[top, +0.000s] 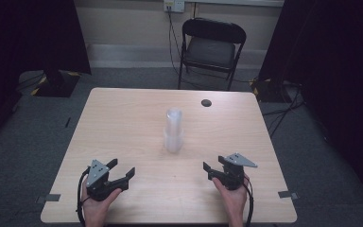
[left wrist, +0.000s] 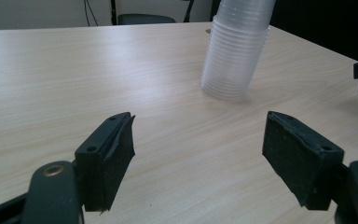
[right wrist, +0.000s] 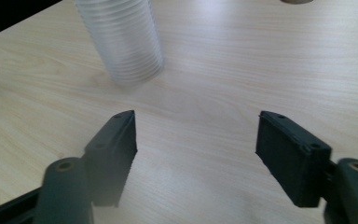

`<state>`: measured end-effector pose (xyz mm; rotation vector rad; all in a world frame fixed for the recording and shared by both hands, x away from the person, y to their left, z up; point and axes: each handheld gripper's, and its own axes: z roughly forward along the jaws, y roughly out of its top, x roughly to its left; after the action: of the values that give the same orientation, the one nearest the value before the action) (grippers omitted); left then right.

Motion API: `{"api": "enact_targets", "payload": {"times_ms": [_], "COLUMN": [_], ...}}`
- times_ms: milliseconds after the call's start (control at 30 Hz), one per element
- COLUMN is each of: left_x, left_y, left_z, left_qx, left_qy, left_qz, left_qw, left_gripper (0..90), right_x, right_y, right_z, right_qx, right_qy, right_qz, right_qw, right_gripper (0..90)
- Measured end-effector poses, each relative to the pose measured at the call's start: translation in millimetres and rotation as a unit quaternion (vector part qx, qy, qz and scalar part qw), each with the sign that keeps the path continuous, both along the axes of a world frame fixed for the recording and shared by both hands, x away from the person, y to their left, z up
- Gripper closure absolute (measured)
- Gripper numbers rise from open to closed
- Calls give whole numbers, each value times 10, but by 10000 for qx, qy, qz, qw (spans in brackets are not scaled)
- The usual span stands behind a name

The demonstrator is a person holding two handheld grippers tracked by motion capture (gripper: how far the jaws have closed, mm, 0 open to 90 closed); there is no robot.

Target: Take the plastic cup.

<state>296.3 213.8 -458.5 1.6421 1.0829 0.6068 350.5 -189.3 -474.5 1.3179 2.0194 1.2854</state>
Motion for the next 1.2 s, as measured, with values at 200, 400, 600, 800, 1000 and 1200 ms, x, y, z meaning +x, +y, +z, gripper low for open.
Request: {"api": "enact_targets", "payload": {"times_ms": [200, 400, 600, 800, 1000, 1200], "left_x": [13, 43, 46, 7, -19, -14], "left_y": [3, -28, -80, -86, -50, -53], "left_z": [-13, -24, -56, -77, -68, -74], "left_qx": [-84, -96, -30, -31, -58, -72], "left_qy": [54, 164, 180, 173, 160, 176], "left_qz": [-82, -91, -95, -98, -102, -152], "left_qw": [9999, 9998, 9998, 9998, 9998, 9997], "left_gripper": [257, 260, 259, 258, 259, 260], "right_x": [-12, 3, 12, 2, 24, 142], "right_y": [83, 139, 235, 351, 469, 579], "right_z": [48, 79, 113, 179, 275, 364], "right_qx": [34, 175, 384, 487, 488, 503], "right_qy": [-153, -47, -190, -397, -601, -610], "right_qz": [117, 338, 484, 701, 842, 975], "right_qw": [9998, 9993, 9979, 9956, 9934, 9921], "right_gripper": [324, 329, 352, 354, 335, 323]}}
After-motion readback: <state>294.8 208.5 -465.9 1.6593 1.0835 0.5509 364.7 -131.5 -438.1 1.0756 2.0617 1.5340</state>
